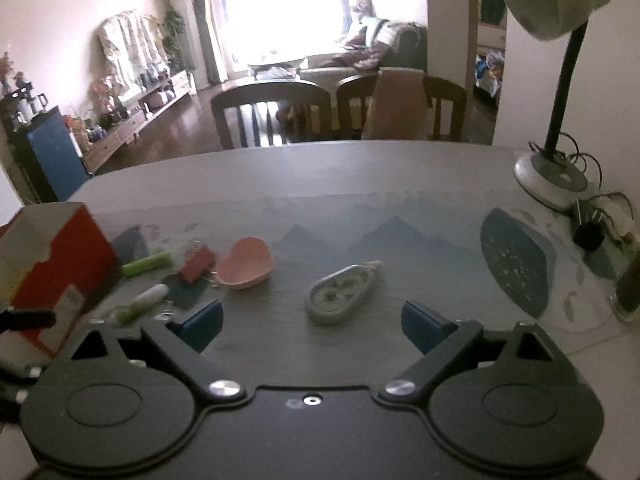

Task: Organize rigid objects
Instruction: 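Reach the left gripper toward the clear purple-ball tube while the right gripper reaches the correction tape, then grasp the clear purple-ball tube with the left gripper while the right gripper grasps the white correction tape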

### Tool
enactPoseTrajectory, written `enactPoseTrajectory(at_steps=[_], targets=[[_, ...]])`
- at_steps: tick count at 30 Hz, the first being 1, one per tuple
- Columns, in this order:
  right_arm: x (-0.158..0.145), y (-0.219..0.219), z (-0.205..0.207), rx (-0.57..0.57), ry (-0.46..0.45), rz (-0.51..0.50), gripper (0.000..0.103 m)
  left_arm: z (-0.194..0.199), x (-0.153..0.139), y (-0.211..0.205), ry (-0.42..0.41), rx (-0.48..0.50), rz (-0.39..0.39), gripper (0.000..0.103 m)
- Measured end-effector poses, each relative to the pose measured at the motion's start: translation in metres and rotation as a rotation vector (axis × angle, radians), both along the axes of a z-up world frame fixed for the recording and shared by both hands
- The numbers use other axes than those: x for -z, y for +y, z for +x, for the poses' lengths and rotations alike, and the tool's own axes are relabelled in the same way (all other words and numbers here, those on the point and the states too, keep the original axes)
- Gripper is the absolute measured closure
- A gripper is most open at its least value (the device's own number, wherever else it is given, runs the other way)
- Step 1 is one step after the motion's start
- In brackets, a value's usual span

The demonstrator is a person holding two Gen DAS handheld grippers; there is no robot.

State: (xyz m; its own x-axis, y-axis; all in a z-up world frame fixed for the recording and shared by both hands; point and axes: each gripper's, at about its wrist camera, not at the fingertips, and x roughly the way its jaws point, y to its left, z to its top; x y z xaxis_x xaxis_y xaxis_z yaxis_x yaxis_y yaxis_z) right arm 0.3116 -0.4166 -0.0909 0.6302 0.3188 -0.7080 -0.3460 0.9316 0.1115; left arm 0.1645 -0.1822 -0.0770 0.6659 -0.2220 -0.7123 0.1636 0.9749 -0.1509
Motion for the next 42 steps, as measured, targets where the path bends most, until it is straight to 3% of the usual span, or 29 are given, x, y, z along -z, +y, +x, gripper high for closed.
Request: enactPoseTrajectory(at_steps=[12, 19, 29, 39, 42], targets=[[0.057, 0.013, 0.06, 0.034, 0.094, -0.061, 0.017, 0.027, 0.037, -0.036, 0.04, 0.103, 0.105, 0.001], [0.078, 0.029, 0.086, 0.063, 0.123, -0.074, 0.021, 0.033, 0.045, -0.046, 0.042, 0.14, 0.126, 0.002], [0.098, 0.043, 0.095, 0.105, 0.146, -0.107, 0.027, 0.035, 0.054, -0.057, 0.047, 0.192, 0.177, 0.033], [0.101, 0.046, 0.096, 0.09, 0.129, -0.131, 0.033, 0.035, 0.061, -0.066, 0.057, 0.211, 0.213, 0.038], [0.101, 0.042, 0.093, 0.087, 0.127, -0.129, 0.036, 0.036, 0.064, -0.069, 0.076, 0.218, 0.22, 0.052]])
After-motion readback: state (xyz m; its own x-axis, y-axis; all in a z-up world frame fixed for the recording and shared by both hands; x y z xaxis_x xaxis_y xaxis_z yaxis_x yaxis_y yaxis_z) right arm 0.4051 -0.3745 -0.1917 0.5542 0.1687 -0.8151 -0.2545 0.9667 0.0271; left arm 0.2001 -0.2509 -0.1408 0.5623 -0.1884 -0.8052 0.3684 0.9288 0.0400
